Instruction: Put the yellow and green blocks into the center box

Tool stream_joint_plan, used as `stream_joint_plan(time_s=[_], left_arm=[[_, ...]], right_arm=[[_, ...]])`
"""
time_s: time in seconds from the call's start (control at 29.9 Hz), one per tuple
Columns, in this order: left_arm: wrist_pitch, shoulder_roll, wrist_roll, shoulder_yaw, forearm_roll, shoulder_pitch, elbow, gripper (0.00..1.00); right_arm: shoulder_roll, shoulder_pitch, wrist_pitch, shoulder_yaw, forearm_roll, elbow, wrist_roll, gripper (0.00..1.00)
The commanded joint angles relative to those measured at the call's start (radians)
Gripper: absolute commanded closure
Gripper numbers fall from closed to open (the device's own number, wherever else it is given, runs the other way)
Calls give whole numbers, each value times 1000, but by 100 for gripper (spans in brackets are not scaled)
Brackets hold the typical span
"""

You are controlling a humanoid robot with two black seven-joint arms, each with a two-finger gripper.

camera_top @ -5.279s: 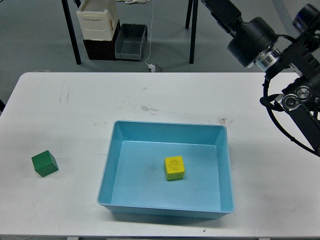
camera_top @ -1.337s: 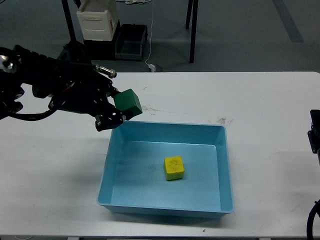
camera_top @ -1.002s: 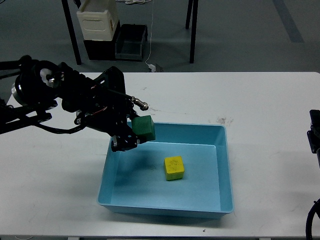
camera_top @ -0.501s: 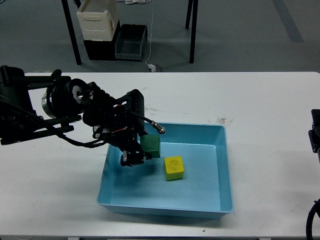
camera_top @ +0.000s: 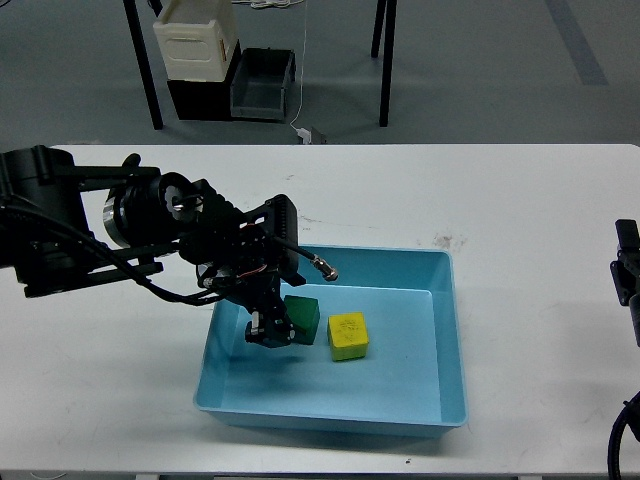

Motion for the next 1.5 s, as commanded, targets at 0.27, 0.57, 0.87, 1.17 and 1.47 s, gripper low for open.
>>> stream_joint_plan(time_s=[0.27, 0.57, 0.87, 1.17, 1.47], left_arm=[[0, 76, 0, -224, -472, 81, 3, 0], [0, 75, 0, -782, -1141, 521, 58, 0], [114, 72, 0, -996, -1697, 897, 0, 0], [118, 57, 0, -993, -2381, 1070, -9, 0], [110, 43, 0, -1033, -2709, 1207, -110, 0]], right_arm=[[0, 6, 4, -48, 0, 5, 1, 0], [51, 47, 1, -45, 157, 10, 6, 0], [51, 77, 20, -31, 770, 5, -35, 0], [51, 60, 162, -14, 1078, -2, -179, 0], [51, 26, 167, 13, 1227, -27, -224, 0]])
